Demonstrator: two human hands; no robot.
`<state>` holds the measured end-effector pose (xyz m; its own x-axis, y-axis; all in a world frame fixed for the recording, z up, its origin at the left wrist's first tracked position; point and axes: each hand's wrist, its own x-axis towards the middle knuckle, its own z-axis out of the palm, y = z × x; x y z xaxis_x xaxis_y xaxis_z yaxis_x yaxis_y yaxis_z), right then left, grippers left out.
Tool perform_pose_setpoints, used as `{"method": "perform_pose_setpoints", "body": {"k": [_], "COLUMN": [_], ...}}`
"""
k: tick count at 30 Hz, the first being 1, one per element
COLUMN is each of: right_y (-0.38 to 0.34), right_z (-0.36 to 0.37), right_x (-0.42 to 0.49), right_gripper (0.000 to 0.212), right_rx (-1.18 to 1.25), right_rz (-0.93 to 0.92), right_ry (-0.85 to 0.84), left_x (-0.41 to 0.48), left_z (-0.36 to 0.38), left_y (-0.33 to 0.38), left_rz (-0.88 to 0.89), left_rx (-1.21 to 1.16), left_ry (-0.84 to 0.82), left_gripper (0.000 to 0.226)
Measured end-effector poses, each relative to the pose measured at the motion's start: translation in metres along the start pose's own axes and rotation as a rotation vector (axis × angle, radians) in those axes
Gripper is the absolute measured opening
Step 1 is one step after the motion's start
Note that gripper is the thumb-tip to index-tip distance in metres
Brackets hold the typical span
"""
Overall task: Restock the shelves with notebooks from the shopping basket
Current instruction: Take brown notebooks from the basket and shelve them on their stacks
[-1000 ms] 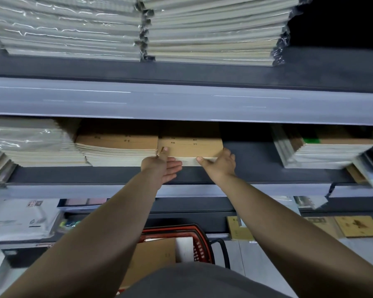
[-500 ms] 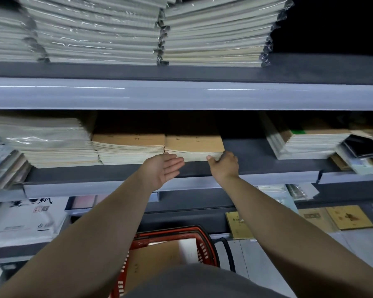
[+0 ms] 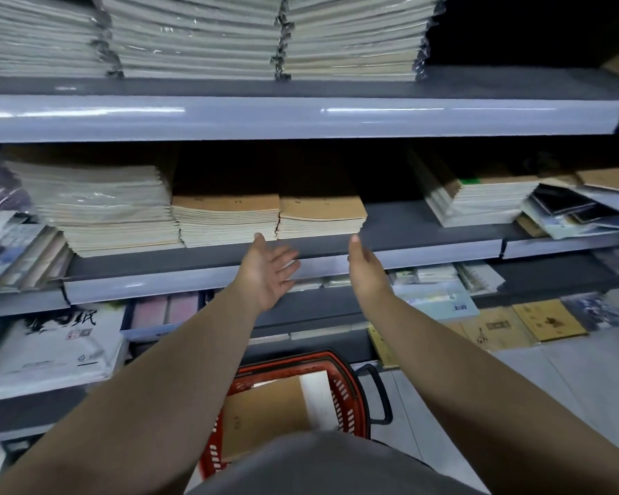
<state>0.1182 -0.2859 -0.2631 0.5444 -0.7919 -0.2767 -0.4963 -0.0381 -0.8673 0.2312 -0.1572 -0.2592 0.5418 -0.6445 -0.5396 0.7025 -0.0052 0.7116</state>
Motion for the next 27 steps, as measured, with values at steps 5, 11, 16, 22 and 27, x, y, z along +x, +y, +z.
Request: {"method": "perform_pose_setpoints", "body": {"k": [5,11,16,22,27], "right_y": [0.001,0.011,0.031,0.069,0.111], "right_z": [-0.012,-0.031,-0.045,-0.054,-0.050], "right_x": [-0.020,-0.044,-0.078,-0.124,-0.167], "right_gripper": [0.064,0.067,0.078,0.081,0.076], "right_rx": [0.085,0.120,0.081,0.017,0.074], "right_rz": [0.037,0.069,0.076,0.124,0.165], "right_ry": [-0.032,-0.079,-0.110,-0.131,-0.152], "left_x": [-0.021,-0.050,-0.083,-0.131,-0.170], "left_z": [0.008,0.010,0.005,-0.006,-0.032], "left_y": [-0.006,-0.025,-0.053,-0.113,-0.161], "left_rz": [0.024,0.066,0.079,0.024,-0.039], "left_rx": [-0.007,-0.006,-0.005,0.004,0.009], "left_ry": [-0.019,-0.030,-0.009,0.030,0.097], "left_gripper": [0.079,0.081,0.080,0.080,0.081]}}
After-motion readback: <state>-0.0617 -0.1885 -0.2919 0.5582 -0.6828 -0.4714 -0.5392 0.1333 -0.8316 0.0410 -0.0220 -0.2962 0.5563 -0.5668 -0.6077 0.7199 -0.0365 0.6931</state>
